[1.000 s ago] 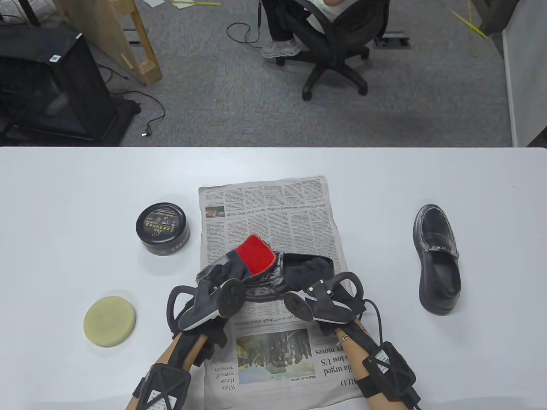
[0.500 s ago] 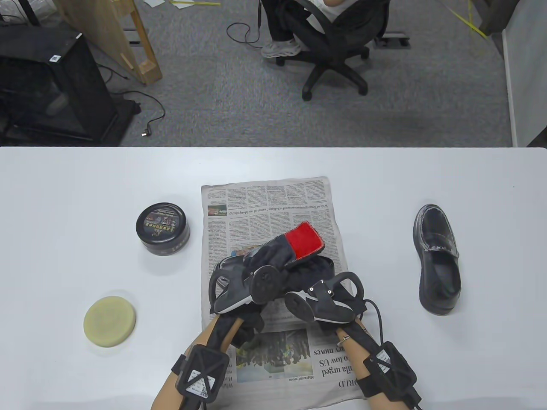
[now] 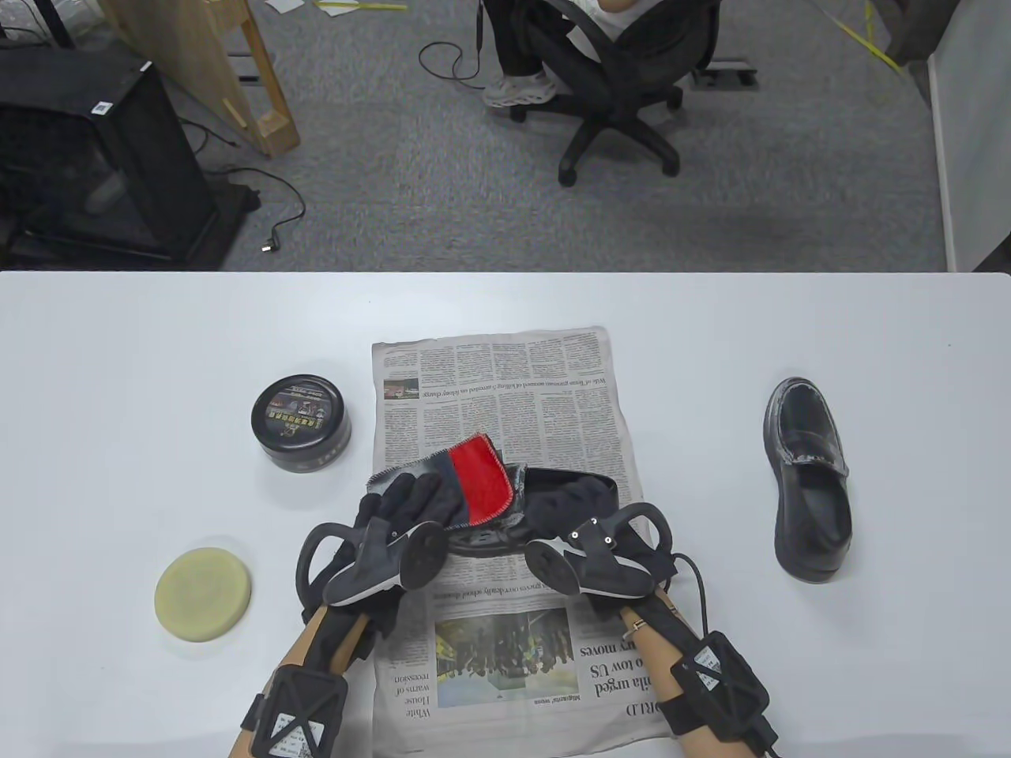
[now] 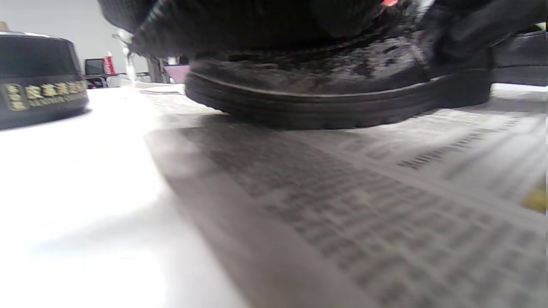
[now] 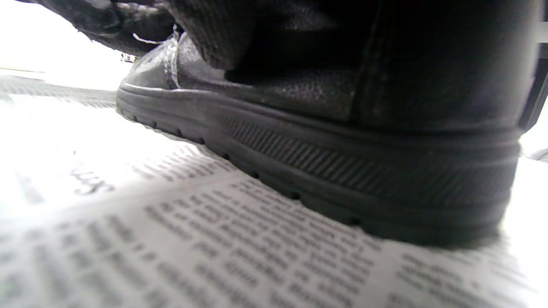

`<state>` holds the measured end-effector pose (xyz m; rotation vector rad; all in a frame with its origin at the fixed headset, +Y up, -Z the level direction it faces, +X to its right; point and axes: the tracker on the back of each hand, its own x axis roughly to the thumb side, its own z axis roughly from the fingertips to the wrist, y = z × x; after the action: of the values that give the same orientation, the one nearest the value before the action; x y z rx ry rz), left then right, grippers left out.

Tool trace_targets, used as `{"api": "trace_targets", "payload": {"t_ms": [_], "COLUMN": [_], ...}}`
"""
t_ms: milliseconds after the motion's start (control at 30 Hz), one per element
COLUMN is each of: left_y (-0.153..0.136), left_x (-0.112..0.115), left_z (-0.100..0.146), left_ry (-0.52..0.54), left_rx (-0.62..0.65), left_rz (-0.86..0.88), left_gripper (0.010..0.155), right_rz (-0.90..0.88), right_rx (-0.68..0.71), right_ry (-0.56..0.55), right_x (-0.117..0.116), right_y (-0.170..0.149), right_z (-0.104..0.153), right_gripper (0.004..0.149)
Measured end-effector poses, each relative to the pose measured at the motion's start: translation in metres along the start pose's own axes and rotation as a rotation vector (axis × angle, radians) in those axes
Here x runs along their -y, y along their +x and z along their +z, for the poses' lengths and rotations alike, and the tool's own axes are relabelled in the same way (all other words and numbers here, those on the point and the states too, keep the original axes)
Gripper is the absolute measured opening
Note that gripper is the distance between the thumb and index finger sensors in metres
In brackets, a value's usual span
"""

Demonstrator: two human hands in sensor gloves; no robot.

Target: Dip and apply leather care cream with polishing sponge on shoes

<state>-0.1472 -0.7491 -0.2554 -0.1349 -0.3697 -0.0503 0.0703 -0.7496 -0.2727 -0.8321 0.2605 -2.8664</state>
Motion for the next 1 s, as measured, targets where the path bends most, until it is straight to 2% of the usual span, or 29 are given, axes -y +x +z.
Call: {"api": "trace_targets", "payload": {"t_ms": [167,333,400,533,633,700,900,1000], "left_y": [0.021,0.039,0.041,0.035,0.022,0.012,0.007,0.017], "left_x": [-0.005,-0.018,-0.024,-0.027,-0.016,-0.011,-0.006,-0.007], "left_z": [-0.005,-0.026,-0.038,-0.053,-0.051,-0.041,-0.011,0.004], "left_ry": [0.053,0.088,0.081,0.041,0.014,0.016,0.022,0.060], "left_rx": [0.039,0.033,-0.007,-0.105,-0.215,-0.244,-0.218,-0.143], "left_rz": [0.155,0.319,0.349,0.194,0.005,-0.101,-0.259,-0.241], "left_gripper": [0.054,0.055,0.055,0.056,0.056,0.056,0.057,0.057], "right_rz": [-0.019,-0.028,-0.023,-0.023,-0.013,-0.009,-0.003,-0.002], "right_rx": [0.003,0.005,0.006,0.001,-0.001,-0.003,-0.004,-0.003], "right_ry": [-0.001,0.000,0.000,0.005,0.008,0.011,0.014,0.013], "right_x": [-0.001,-0.001,-0.001,-0.001,0.000,0.000,0.001,0.001], "right_y": [0.000,-0.001,-0.001,-0.001,-0.001,0.000,0.000,0.000], "right_z": [0.000,0.000,0.000,0.000,0.000,0.000,0.000,-0.001], "right_gripper": [0.038,0.038,0.038,0.038,0.038,0.039,0.038,0.038]}}
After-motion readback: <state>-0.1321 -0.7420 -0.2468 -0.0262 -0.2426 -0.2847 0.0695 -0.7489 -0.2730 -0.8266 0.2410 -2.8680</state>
